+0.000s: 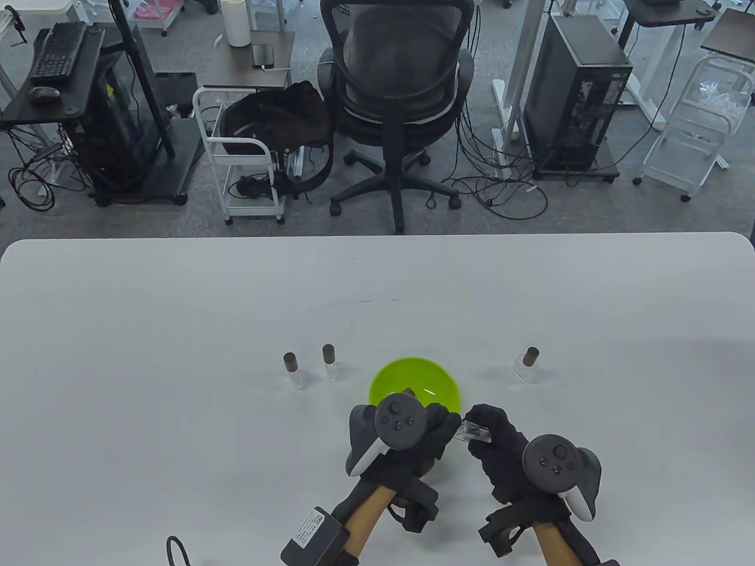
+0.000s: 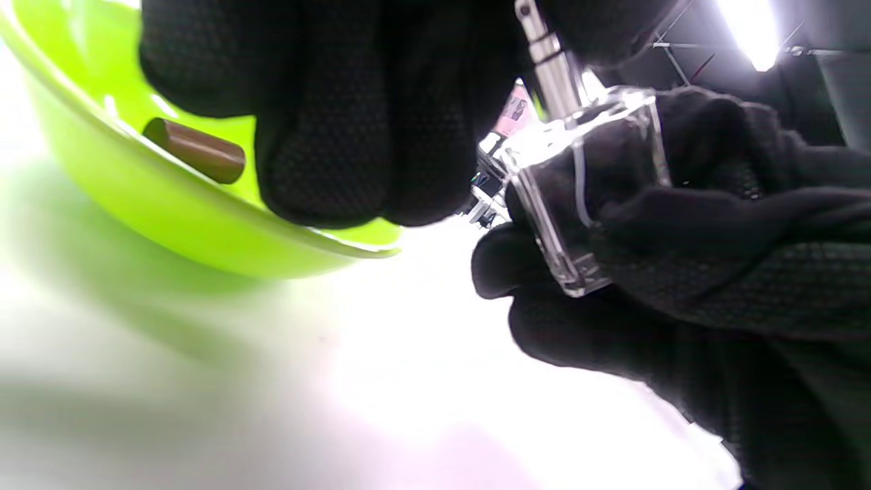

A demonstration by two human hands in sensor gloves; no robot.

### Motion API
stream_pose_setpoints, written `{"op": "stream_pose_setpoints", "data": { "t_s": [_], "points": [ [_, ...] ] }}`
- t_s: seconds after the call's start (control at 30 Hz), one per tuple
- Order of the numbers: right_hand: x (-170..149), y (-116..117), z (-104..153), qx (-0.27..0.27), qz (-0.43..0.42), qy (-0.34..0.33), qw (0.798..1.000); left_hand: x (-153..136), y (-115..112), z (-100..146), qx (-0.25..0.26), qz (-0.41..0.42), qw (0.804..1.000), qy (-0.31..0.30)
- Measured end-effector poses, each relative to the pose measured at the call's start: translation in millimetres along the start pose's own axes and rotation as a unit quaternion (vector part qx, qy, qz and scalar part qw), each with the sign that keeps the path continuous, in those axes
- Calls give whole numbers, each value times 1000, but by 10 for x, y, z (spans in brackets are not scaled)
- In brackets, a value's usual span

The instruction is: Assemble perfume bottles from components

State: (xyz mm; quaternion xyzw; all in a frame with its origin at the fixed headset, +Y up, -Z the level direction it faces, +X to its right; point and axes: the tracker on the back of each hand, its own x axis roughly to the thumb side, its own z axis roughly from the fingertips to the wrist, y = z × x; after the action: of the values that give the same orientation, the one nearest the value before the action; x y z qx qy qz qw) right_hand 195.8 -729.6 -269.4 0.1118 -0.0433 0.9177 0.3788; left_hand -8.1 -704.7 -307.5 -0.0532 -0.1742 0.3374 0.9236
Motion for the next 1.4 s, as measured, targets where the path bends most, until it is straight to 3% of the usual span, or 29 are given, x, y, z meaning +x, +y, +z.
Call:
{"op": "stream_pose_setpoints", "data": {
  "t_s": [0.23,0.3,0.43,0.53,0.6,0.87,1.03,1.17,1.4],
  "points": [
    [2,11,2,1,10,0,1000,74,9,20,-6,-12,995,-100],
    [12,21,8,-2,21,-2,1000,62,7,24,1,-10,995,-102],
    [28,3,12,-9,30,-9,999,-38,9,2,10,78,994,-71],
    [53,8,20,-9,19,-11,1000,-24,0,-8,-15,33,999,-7],
    [52,4,21,-15,34,-12,999,-7,-11,-20,-44,16,999,-3],
    [37,18,20,-10,36,-9,999,104,-17,26,-9,-24,995,-93],
    [42,-5,24,-12,18,-11,1000,29,9,25,20,37,997,-63],
    [72,2,35,-21,27,-17,999,10,-16,-4,-33,15,999,-23],
    [52,6,28,-10,11,-13,1000,37,-5,-18,-34,-14,996,-81]
  ]
}}
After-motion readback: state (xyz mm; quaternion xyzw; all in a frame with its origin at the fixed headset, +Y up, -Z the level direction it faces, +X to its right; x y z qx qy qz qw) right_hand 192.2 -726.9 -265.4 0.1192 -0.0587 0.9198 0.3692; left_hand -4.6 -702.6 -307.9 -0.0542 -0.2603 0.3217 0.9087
